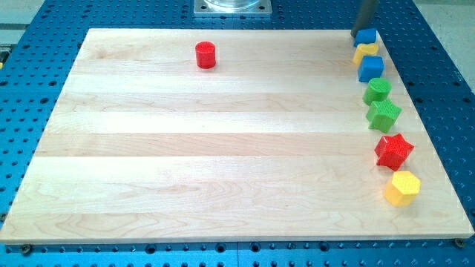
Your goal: Place the red circle above the triangle
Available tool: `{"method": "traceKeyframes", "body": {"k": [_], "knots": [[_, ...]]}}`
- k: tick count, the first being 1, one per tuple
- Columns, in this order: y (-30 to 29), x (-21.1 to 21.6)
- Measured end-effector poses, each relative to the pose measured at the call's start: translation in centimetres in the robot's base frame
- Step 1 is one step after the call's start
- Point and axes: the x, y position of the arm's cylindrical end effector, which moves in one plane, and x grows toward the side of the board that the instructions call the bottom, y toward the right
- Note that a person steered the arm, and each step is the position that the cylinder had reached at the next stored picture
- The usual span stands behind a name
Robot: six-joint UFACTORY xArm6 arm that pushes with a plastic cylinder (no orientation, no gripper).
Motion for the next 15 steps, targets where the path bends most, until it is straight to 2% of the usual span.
{"method": "traceKeyframes", "body": {"k": [2,3,4,5,6,7,8,9,10,11,13,14,15], "knots": [[-4.7,1.9],[-10.5,4.6],[-19.2,15.3],[-32.4,15.9],[-34.5,9.0],[-34.4,7.8],[-28.5,6.8],[-21.7,8.9],[-21.5,7.6],[-17.4,7.0],[-17.9,4.2],[-10.7,3.1],[-6.0,2.5]]}}
